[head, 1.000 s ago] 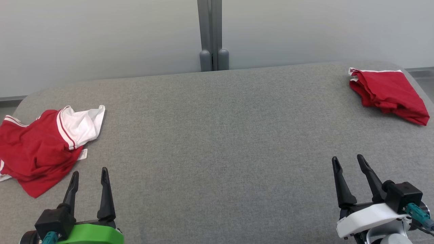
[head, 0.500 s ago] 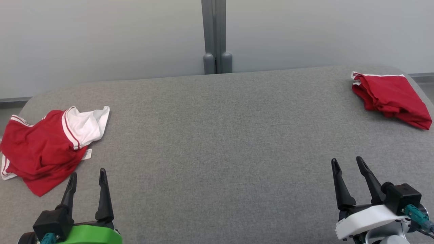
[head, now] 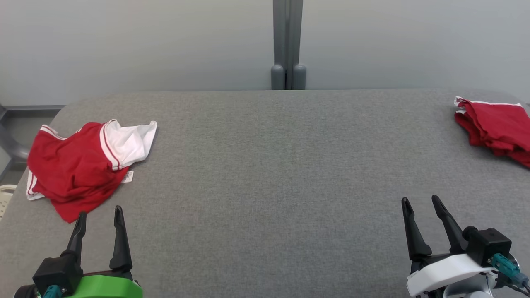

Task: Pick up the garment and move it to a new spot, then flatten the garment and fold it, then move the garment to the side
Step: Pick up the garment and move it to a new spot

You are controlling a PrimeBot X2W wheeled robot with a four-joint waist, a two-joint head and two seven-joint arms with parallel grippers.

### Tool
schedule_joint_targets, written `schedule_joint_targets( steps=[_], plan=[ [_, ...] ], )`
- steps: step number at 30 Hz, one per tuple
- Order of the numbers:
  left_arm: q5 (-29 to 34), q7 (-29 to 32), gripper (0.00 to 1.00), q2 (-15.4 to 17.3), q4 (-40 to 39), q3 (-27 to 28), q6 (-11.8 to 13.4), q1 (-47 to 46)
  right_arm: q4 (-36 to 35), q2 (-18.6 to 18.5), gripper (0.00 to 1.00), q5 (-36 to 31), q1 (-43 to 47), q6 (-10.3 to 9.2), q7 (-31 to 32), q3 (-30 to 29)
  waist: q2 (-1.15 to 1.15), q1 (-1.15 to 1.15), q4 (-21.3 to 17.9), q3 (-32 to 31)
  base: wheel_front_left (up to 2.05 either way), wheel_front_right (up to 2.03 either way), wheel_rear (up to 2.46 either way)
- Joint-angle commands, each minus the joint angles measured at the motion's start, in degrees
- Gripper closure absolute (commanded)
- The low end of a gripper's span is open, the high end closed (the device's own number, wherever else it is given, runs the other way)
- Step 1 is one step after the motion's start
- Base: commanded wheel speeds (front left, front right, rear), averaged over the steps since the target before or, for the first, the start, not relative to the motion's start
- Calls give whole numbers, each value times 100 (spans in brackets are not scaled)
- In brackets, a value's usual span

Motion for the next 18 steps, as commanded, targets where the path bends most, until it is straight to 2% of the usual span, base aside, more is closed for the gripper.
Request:
schedule_joint_targets(
  steps=[1, 18],
  plan=[
    [-58, 14, 0, 51, -23, 38, 28, 95, 15, 25, 0, 13, 72, -11, -13, -3, 0, 0, 202, 6, 0, 0, 0],
    [-116, 109, 0, 210, -215, 148, 167, 205, 107, 110, 0, 69, 90, -11, -68, -7, 0, 0, 1470, 29, 0, 0, 0]
  ],
)
